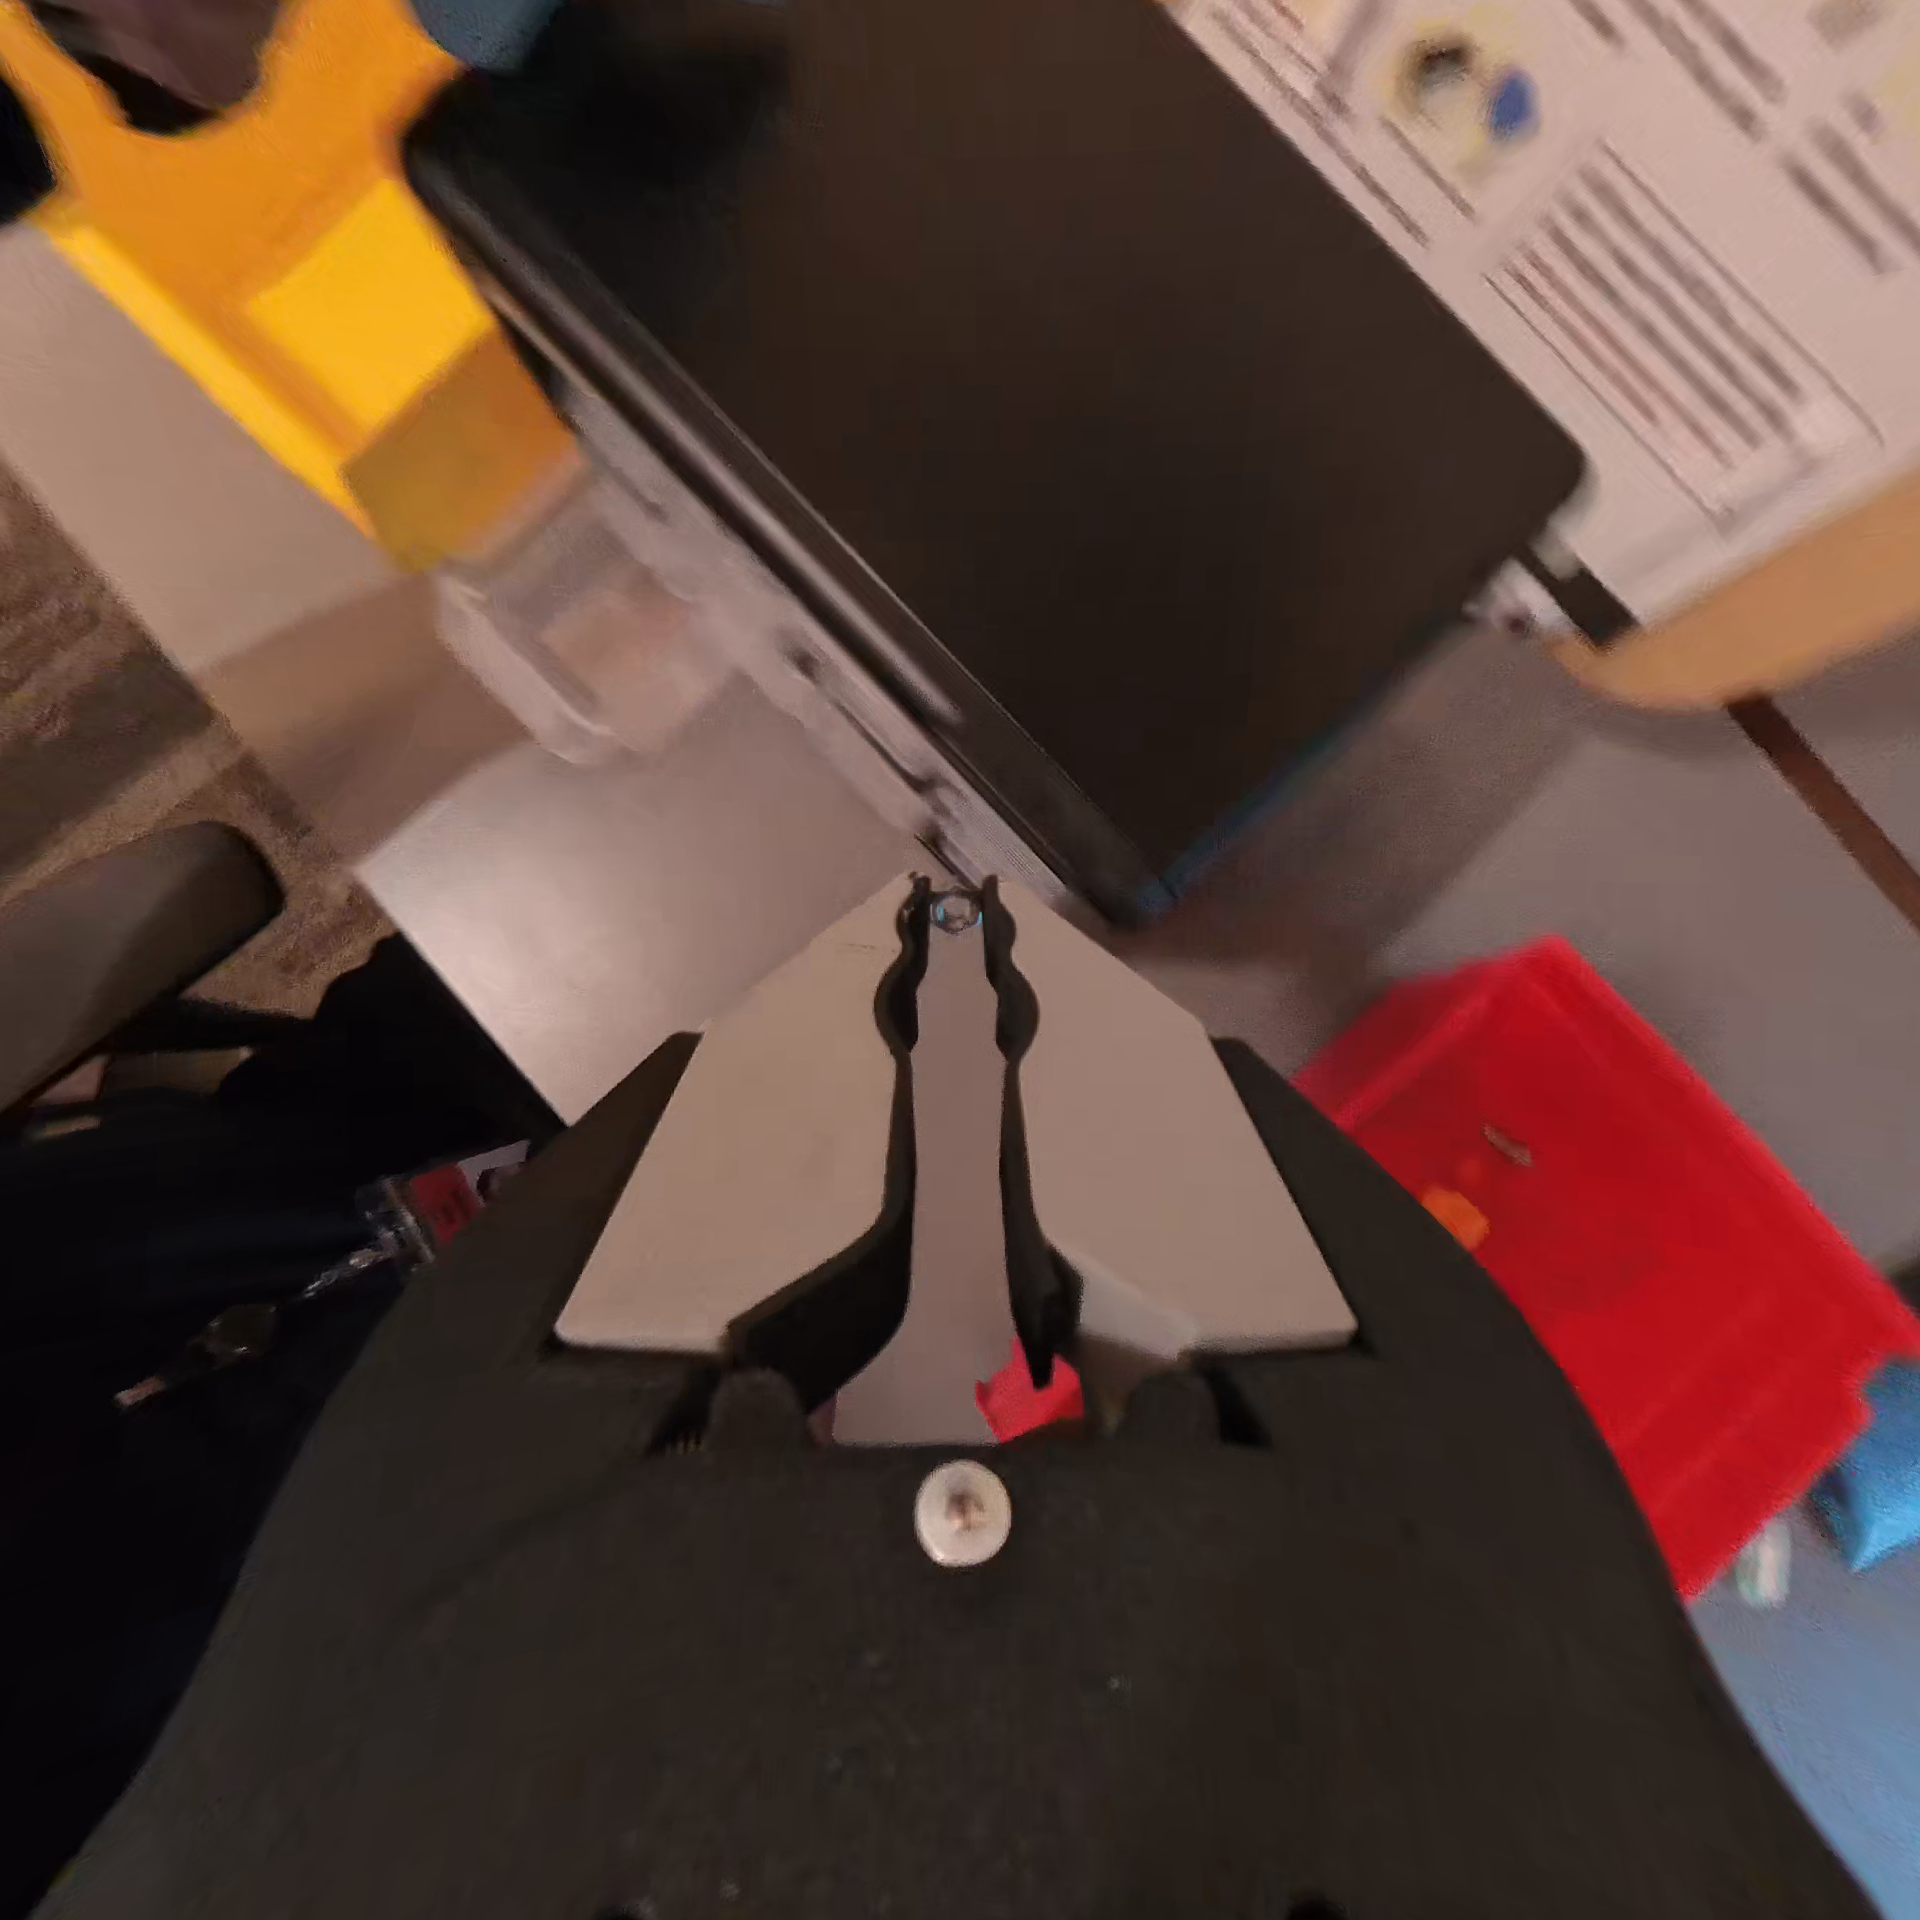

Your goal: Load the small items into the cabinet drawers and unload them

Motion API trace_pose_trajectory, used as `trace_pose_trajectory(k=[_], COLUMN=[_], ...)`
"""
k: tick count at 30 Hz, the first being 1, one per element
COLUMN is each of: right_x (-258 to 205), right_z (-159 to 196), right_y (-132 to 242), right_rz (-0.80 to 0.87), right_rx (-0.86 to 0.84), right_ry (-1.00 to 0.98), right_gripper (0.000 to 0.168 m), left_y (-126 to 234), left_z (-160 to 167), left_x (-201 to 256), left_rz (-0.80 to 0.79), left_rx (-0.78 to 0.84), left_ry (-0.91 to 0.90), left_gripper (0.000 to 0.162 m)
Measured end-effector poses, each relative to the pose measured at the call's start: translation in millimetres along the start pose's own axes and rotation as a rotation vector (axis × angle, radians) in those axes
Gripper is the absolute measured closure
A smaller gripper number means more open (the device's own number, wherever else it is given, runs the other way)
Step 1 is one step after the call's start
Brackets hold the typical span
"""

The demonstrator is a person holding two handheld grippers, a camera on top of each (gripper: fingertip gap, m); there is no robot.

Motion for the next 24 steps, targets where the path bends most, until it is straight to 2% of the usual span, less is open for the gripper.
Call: trace_pose_trajectory(k=[5, 9, 12, 17, 24], right_x=[93, 145, 165, 184, 191], right_z=[107, 179, 216, 242, 242], right_y=[-5, -40, -70, -98, -107], right_rz=[0.191, 0.251, 0.264, 0.291, 0.296], right_rx=[-0.081, -0.154, -0.211, -0.254, -0.240], right_ry=[-0.233, -0.415, -0.474, -0.531, -0.540], right_gripper=[0.161, 0.161, 0.161, 0.161, 0.161], left_y=[-1, -1, -1, -2, -1], left_z=[-1, -1, -1, -1, -2], left_x=[3, 4, 3, 4, 5], left_rz=[-0.018, -0.034, -0.032, -0.042, -0.054], left_rx=[0.001, -0.006, -0.006, -0.017, -0.008], left_ry=[-0.021, -0.028, -0.016, -0.027, -0.041], left_gripper=[0.162, 0.162, 0.162, 0.162, 0.162])
Point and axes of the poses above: each gripper's, where its closed fingertips meet, y back along the fingers, z out of its underside, x = y × z across the jaws, the point moved 7 cm from there along y, back along the fingers, and after that the axes turned 3 degrees about x, right-handed, at the moved point
